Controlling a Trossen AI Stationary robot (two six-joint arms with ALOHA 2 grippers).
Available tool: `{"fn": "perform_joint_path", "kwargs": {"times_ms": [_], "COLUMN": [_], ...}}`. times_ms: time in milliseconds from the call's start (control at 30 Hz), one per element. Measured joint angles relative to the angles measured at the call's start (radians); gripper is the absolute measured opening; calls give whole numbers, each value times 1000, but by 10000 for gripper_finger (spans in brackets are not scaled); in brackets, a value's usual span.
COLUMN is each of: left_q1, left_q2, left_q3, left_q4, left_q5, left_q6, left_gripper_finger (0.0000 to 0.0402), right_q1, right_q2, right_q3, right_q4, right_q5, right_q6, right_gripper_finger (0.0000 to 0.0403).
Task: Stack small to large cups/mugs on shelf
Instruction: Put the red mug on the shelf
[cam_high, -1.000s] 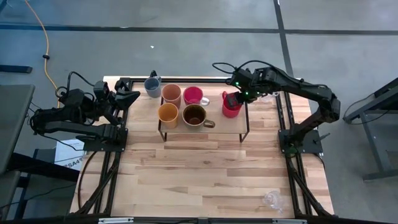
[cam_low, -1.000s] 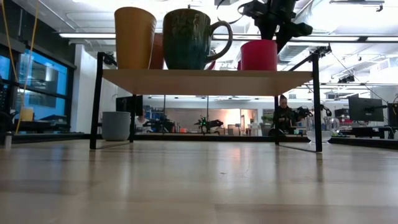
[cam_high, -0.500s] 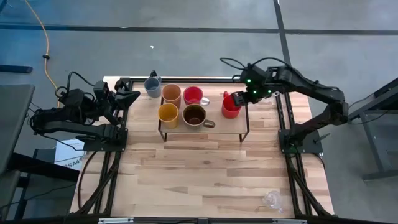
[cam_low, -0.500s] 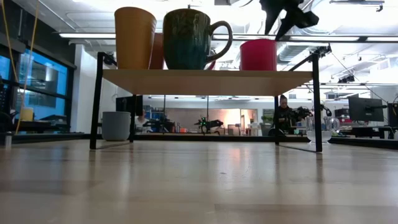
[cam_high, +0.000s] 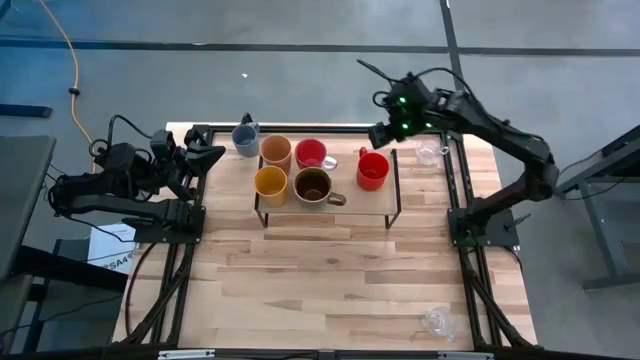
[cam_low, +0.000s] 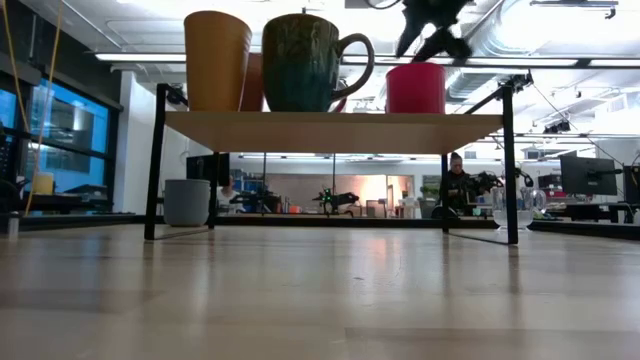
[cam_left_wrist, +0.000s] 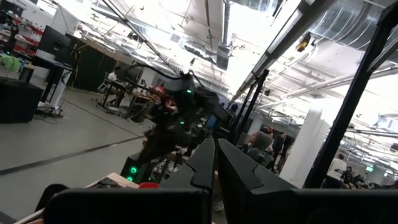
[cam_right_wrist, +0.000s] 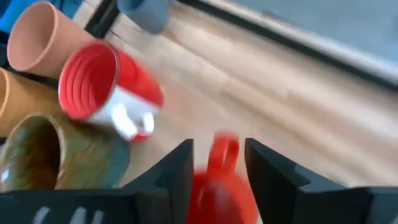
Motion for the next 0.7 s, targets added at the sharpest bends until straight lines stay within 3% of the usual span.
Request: {"fn": "perform_joint_path", "kwargs": {"times_ms": [100,233,433,700], "left_q1": [0,0,0,0], "left_q2": [0,0,0,0], "left_q3": [0,0,0,0], "left_q4": [0,0,0,0], "left_q5": [0,0,0,0], "left_q6": [-5,-20,-23,-24], "left_gripper_finger": [8,7,7,7], "right_q1": [-20,-28,-29,-30], "right_q2": [53,124,215,236], "right_q3": [0,0,0,0], "right_q4": [94,162,102,83], "right_q5": [-41,-170,-199,-205], "right_q6": [-119,-282,-447,-500], "right_gripper_finger": [96,14,4,2]}}
